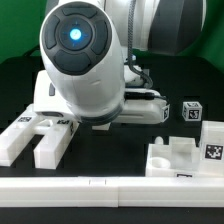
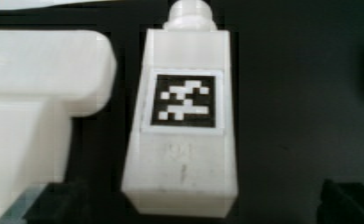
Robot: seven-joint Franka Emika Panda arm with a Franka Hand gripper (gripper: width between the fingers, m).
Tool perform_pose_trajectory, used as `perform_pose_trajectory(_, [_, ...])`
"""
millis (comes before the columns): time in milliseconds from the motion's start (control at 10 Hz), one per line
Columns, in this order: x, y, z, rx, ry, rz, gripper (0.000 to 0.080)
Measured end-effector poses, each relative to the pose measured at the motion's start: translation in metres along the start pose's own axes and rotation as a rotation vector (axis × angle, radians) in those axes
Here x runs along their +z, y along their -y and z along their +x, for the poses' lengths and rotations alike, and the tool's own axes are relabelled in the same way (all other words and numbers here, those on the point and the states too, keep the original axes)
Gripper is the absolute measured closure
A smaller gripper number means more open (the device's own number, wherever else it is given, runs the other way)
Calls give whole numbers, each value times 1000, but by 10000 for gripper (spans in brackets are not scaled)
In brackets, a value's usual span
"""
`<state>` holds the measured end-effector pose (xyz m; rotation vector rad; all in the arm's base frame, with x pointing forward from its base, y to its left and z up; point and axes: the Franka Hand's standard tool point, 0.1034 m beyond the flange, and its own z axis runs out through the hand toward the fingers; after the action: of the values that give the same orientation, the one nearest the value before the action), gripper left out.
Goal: Assemble chair
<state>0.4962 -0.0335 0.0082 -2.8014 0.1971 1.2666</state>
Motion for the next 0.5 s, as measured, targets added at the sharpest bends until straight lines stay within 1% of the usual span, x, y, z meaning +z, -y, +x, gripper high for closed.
perform_pose_trajectory(300, [12, -3, -4, 7, 0, 5, 151])
perform_pose_trajectory(400, [13, -3, -4, 6, 1, 5, 212])
perform_pose_trajectory(500, [13, -2, -4, 7, 0, 5, 212])
